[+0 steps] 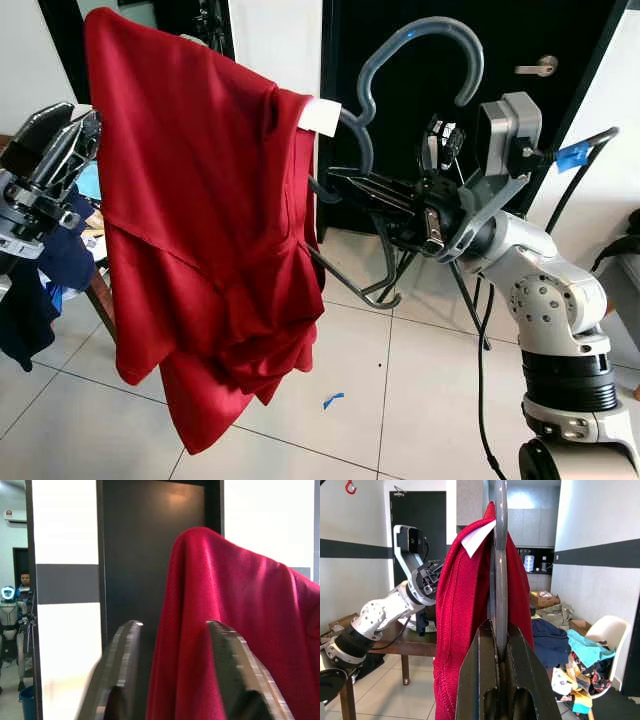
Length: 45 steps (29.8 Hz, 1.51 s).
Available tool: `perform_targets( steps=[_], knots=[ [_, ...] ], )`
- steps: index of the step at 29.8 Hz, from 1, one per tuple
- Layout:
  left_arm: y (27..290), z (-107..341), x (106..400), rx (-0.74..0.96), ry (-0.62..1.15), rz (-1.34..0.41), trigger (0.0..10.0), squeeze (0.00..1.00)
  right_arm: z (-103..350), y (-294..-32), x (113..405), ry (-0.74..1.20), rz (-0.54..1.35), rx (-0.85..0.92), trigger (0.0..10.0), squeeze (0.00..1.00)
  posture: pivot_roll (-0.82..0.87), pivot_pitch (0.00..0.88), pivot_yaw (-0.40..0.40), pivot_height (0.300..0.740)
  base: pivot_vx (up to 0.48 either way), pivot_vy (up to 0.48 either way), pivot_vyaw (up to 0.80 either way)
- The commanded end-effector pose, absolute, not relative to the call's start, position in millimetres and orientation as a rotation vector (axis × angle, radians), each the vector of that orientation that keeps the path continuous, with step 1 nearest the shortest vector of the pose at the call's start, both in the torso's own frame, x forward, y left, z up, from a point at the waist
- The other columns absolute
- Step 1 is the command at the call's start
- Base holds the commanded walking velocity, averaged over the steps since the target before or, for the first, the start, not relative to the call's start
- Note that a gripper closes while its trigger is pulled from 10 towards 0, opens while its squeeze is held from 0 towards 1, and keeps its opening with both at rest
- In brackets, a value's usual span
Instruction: Hang hanger
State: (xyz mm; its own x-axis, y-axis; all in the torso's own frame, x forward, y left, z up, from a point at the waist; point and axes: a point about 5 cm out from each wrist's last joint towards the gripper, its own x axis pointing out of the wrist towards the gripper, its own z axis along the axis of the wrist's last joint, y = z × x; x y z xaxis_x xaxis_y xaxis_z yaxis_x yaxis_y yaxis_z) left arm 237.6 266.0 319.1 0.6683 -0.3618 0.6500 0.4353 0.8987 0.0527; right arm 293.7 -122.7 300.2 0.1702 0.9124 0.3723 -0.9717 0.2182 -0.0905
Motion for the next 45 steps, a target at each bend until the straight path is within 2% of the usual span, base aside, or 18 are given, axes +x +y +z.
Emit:
perform_targets(
  steps=[1, 4, 5, 11, 12, 13, 14, 15, 29, 34, 36, 37, 38, 39, 41, 42, 45],
  knots=[
    [263.3, 322.8, 236.9, -0.088, -0.712, -0.458, 10.0, 1.0, 303.5, -120.8, 289.6, -0.405, 1.368, 0.182, 10.0, 0.0, 0.03, 0.0, 0.003, 0.74, 0.0, 0.0, 0.0],
    [262.4, 321.9, 238.3, -0.09, -0.708, -0.455, 10.0, 1.0, 303.6, -120.4, 289.4, -0.404, 1.369, 0.181, 10.0, 0.0, 0.03, 0.0, 0.002, 0.74, 0.0, 0.0, 0.0],
    [259.4, 319.0, 240.0, -0.094, -0.696, -0.467, 10.0, 0.0, 303.7, -120.1, 289.2, -0.404, 1.371, 0.18, 10.0, 0.0, 0.03, 0.0, 0.002, 0.74, 0.0, 0.0, 0.0],
    [243.6, 309.1, 243.9, -0.126, -0.662, -0.542, 10.0, 0.0, 304.2, -119.3, 288.5, -0.403, 1.372, 0.177, 10.0, 0.0, 0.02, 0.0, 0.005, 0.74, 0.0, 0.0, 0.0],
    [242.2, 308.2, 244.6, -0.128, -0.659, -0.546, 4.9, 0.0, 304.3, -119.2, 288.5, -0.403, 1.371, 0.176, 10.0, 0.0, 0.02, 0.0, 0.005, 0.74, 0.0, 0.0, 0.0],
    [242.2, 308.2, 244.6, -0.128, -0.659, -0.546, 4.9, 0.0, 304.3, -119.2, 288.5, -0.403, 1.371, 0.176, 10.0, 0.0, 0.02, 0.0, 0.005, 0.74, 0.0, 0.0, 0.0],
    [241.1, 307.7, 244.9, -0.129, -0.659, -0.55, 1.3, 0.0, 304.3, -119.1, 288.5, -0.402, 1.369, 0.176, 10.0, 0.0, 0.02, 0.0, 0.006, 0.74, 0.0, 0.0, 0.0],
    [239.7, 307.7, 245.0, -0.129, -0.658, -0.554, 0.0, 0.0, 304.3, -118.9, 288.9, -0.402, 1.365, 0.175, 10.0, 0.0, 0.02, 0.0, 0.005, 0.74, 0.0, 0.0, 0.0],
    [235.7, 312.8, 243.2, -0.103, -0.669, -0.545, 0.0, 0.0, 302.2, -118.2, 295.6, -0.385, 1.312, 0.164, 10.0, 0.0, 0.03, 0.0, 0.004, 0.74, 0.0, 0.0, 0.0],
    [239.6, 321.9, 239.0, -0.048, -0.686, -0.52, 0.0, 0.0, 293.4, -119.6, 315.8, -0.307, 1.158, 0.137, 10.0, 0.0, 0.03, 0.0, 0.002, 0.74, 0.0, 0.0, 0.0],
    [239.6, 321.9, 239.0, -0.048, -0.686, -0.52, 0.0, 0.0, 293.4, -119.6, 315.8, -0.307, 1.158, 0.137, 10.0, 0.0, 0.03, 0.0, 0.002, 0.74, 0.0, 0.0, 0.0],
    [242.0, 325.2, 237.8, -0.03, -0.691, -0.511, 0.5, 0.0, 290.4, -120.5, 321.4, -0.28, 1.115, 0.135, 10.0, 0.0, 0.03, 0.0, 0.002, 0.74, 0.0, 0.0, 0.0],
    [245.1, 327.9, 236.8, -0.008, -0.69, -0.499, 2.0, 0.0, 288.0, -121.2, 325.5, -0.26, 1.085, 0.139, 10.0, 0.0, 0.03, 0.0, 0.002, 0.74, 0.0, 0.0, 0.0],
    [247.2, 329.2, 236.4, 0.01, -0.686, -0.49, 7.5, 0.0, 286.5, -121.6, 327.7, -0.249, 1.07, 0.142, 10.0, 0.0, 0.03, 0.0, 0.001, 0.74, 0.0, 0.0, 0.0],
    [248.9, 329.6, 236.4, 0.02, -0.682, -0.48, 7.5, 0.0, 285.9, -121.5, 328.4, -0.245, 1.065, 0.144, 10.0, 0.0, 0.04, 0.0, 0.001, 0.74, 0.0, 0.0, 0.0],
    [250.3, 329.2, 236.6, 0.031, -0.676, -0.468, 10.0, 0.0, 284.9, -121.0, 329.0, -0.239, 1.061, 0.145, 10.0, 0.0, 0.04, 0.0, 0.0, 0.74, 0.0, 0.0, 0.0],
    [250.5, 329.1, 236.6, 0.032, -0.675, -0.466, 10.0, 0.0, 284.7, -120.9, 329.1, -0.238, 1.061, 0.145, 10.0, 0.0, 0.04, 0.0, 0.0, 0.74, 0.0, 0.0, 0.0]
  ],
)
